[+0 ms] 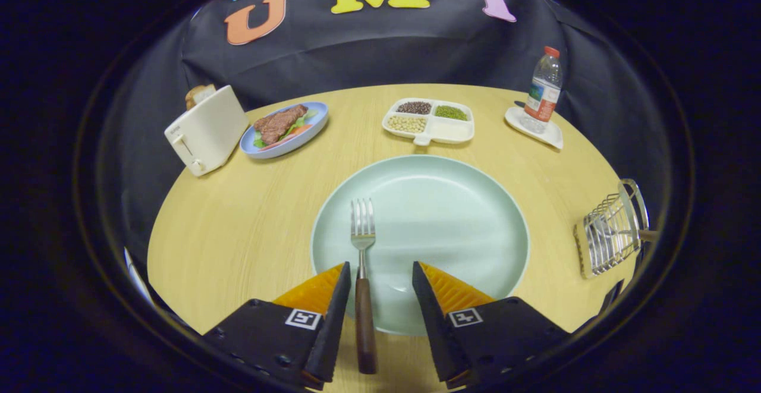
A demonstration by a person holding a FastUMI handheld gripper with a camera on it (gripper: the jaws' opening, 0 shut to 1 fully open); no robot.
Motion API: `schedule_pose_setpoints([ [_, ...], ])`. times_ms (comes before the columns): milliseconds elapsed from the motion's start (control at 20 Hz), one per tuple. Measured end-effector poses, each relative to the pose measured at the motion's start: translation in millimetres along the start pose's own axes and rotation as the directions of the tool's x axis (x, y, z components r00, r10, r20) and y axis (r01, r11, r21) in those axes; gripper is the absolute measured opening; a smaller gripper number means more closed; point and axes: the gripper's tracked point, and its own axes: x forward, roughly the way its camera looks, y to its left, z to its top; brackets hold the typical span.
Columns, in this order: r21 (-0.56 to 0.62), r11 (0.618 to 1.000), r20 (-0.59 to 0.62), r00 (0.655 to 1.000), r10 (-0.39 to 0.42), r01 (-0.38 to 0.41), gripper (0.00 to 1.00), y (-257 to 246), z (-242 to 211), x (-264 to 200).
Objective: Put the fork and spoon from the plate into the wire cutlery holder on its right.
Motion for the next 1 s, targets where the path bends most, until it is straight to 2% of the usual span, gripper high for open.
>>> schedule_pose_setpoints([
  [100, -0.019, 1.000, -0.017, 1.000, 0.001, -0.001, 0.49, 0.4, -2.8, 2.9],
  [250, -0.055, 0.998, -0.027, 1.000, 0.014, -0.015, 0.20, 2.0, -4.7, 4.5],
  [400, -0.070, 0.997, -0.031, 0.999, 0.026, -0.028, 0.08, 1.3, -5.9, 0.7],
  [500, -0.060, 0.998, -0.022, 0.999, 0.030, -0.031, 0.02, -2.4, -5.3, -3.4],
  [1000, -0.001, 0.999, 0.102, 0.994, 0.044, -0.044, 0.02, -43.0, 1.4, -78.4],
])
